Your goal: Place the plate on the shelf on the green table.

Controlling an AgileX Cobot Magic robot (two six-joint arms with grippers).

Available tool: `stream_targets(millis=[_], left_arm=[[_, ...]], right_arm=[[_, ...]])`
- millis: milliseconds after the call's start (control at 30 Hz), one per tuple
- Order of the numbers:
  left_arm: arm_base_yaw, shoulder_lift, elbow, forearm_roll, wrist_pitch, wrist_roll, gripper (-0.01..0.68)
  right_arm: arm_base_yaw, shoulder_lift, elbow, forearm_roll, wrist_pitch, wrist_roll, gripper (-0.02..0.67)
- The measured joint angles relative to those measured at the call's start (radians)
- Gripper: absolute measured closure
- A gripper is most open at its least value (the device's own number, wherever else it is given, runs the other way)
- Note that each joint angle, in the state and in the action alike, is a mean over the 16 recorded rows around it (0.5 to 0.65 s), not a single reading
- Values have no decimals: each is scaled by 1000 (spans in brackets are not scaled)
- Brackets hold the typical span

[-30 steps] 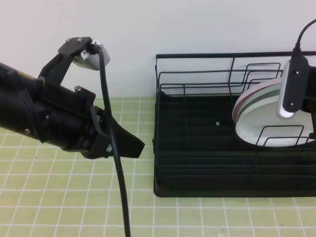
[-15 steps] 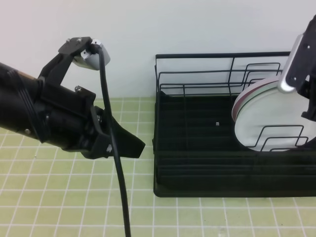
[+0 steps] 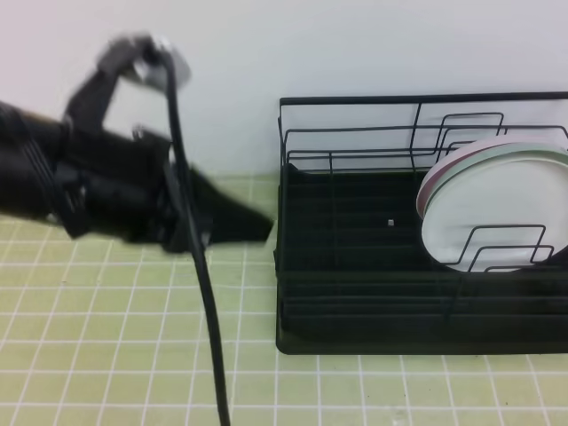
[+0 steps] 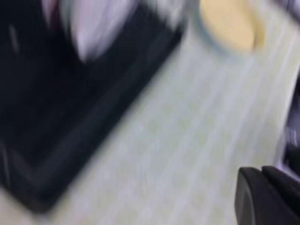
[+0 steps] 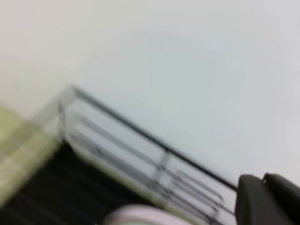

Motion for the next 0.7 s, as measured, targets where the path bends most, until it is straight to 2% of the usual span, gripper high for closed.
stream_targets(millis=[133,267,467,700], left_arm=[[-1,-37,14,-38,-99,34,675],[-2,-81,66,-78,-217,70,675],[-2,-148,219,-166,-380,149,675],[-2,-215,452,-376,-506,336,674]], right_arm=[[0,-159,61,151,21,14,602],[0,-322,168,292,32,-3,640],[0,-550,386,419,32,-34,650],[0,-773,621,479,11,-46,651]])
